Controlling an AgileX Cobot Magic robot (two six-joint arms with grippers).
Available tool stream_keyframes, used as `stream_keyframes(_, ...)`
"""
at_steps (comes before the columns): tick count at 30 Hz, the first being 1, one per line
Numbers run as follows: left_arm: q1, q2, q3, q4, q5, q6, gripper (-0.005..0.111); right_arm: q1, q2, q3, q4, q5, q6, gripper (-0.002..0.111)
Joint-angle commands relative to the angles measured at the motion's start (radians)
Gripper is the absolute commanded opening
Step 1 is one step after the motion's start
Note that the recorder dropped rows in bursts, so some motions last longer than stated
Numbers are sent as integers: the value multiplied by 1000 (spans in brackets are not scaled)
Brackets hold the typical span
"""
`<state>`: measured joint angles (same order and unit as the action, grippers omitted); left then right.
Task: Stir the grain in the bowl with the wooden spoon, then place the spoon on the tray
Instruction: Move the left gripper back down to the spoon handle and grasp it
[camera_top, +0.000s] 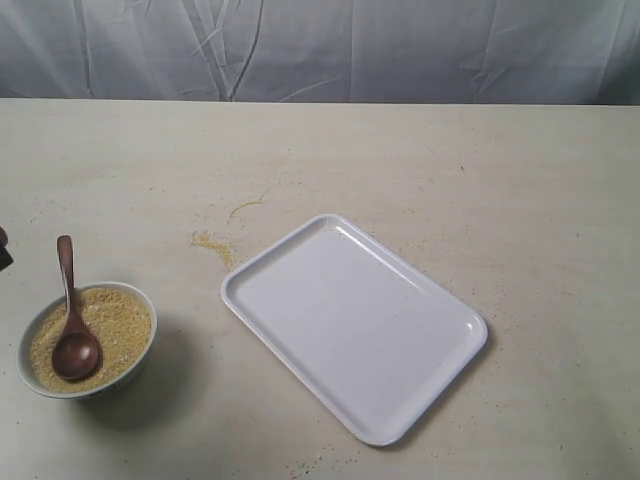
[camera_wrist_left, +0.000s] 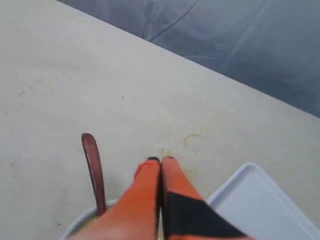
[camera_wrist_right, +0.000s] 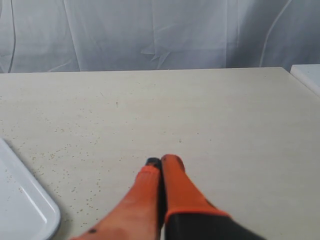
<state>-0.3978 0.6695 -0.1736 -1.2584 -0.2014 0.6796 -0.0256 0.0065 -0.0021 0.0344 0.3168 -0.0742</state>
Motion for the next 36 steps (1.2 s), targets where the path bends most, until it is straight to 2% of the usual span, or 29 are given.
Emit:
stream_keyframes(1,-3,-32,16,55,-81,-59,0,3,-7,2,-1,-12,-1,0)
stream_keyframes(6,10,66,10,-31,-372,-70,0,3,-7,2,-1,-12,-1,0)
stream_keyframes(8,30,132,-6,-53,-374,-75,0,3,-7,2,-1,-12,-1,0)
stream_keyframes(12,138,294,-71,-20,-193,-65,0,3,-7,2,-1,-12,-1,0)
stream_keyframes(14,227,373,-123,-20,-33,12,0,3,-7,2,-1,-12,-1,0)
stream_keyframes(17,393,479,-217,-6,323,172,0,3,-7,2,-1,-12,-1,0)
stream_keyframes(19,507,529,-273,83,485,154,0,3,-7,2,-1,-12,-1,0)
stream_keyframes(21,599,560,-319,228,565,78,0,3,-7,2,-1,-12,-1,0)
stream_keyframes(24,676,583,-380,507,642,-146,0,3,-7,2,-1,-12,-1,0)
stream_keyframes(25,678,588,-398,562,663,-192,0,3,-7,2,-1,-12,-1,0)
stream_keyframes(27,665,585,-420,557,696,-168,0,3,-7,2,-1,-12,-1,0)
stream_keyframes(31,585,536,-410,348,741,71,0,3,-7,2,-1,-12,-1,0)
stream_keyframes(33,550,512,-381,236,723,178,0,3,-7,2,-1,-12,-1,0)
stream_keyframes(36,539,526,-336,194,622,172,0,3,-7,2,-1,-12,-1,0)
